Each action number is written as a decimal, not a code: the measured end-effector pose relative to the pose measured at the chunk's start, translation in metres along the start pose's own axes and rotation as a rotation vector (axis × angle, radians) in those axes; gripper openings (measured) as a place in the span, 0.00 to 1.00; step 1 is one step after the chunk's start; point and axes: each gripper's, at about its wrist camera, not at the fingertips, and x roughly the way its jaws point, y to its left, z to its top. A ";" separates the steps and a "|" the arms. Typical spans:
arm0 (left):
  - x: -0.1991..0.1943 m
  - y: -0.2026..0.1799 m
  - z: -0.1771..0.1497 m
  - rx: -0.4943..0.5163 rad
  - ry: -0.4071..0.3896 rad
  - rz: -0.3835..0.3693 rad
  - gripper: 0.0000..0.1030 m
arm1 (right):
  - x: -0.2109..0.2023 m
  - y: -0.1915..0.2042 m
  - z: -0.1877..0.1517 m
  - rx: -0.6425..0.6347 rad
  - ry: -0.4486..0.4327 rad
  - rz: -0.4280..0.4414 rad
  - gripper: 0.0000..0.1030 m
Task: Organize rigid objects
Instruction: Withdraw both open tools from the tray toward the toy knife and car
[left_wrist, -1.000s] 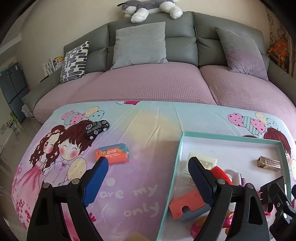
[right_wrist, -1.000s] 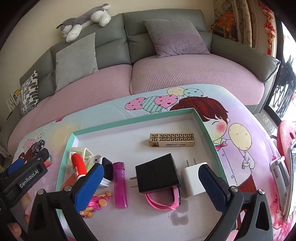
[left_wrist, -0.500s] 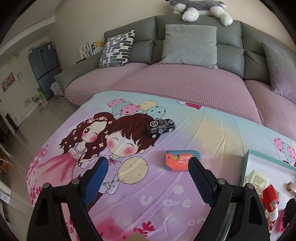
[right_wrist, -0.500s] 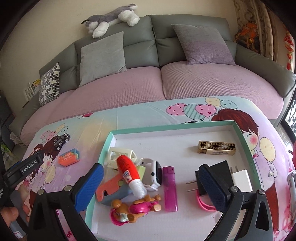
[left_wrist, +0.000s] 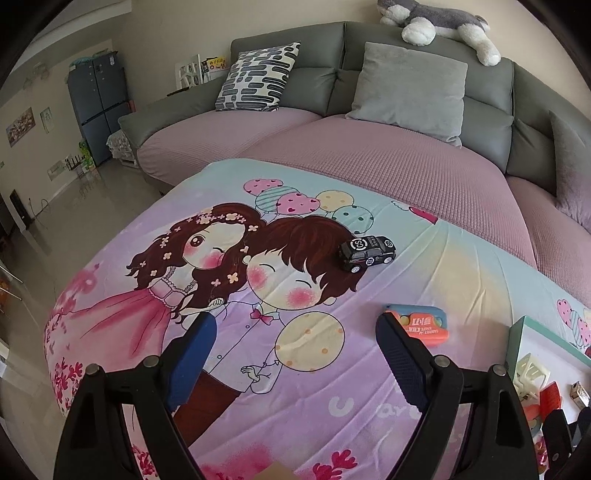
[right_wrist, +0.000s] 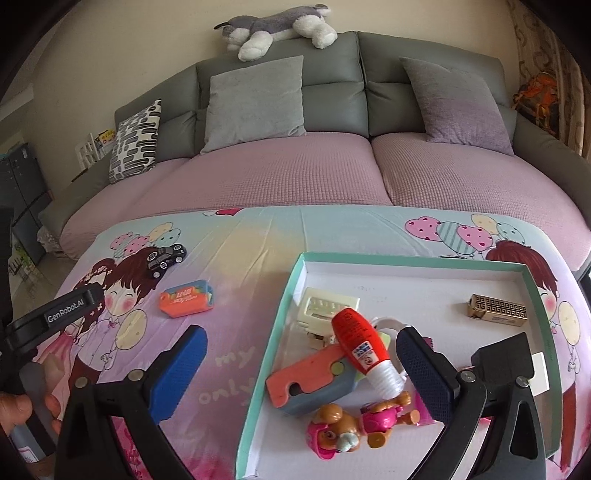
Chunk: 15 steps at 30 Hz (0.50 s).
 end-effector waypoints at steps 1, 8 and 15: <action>0.004 0.001 0.000 0.007 0.011 -0.013 0.86 | 0.001 0.004 0.000 -0.009 0.004 0.006 1.00; 0.029 0.014 0.005 0.037 0.046 -0.098 0.86 | 0.005 0.016 0.001 0.009 -0.006 0.028 1.00; 0.056 0.028 0.017 0.080 0.061 -0.131 0.86 | 0.017 0.055 0.022 -0.075 -0.015 0.054 1.00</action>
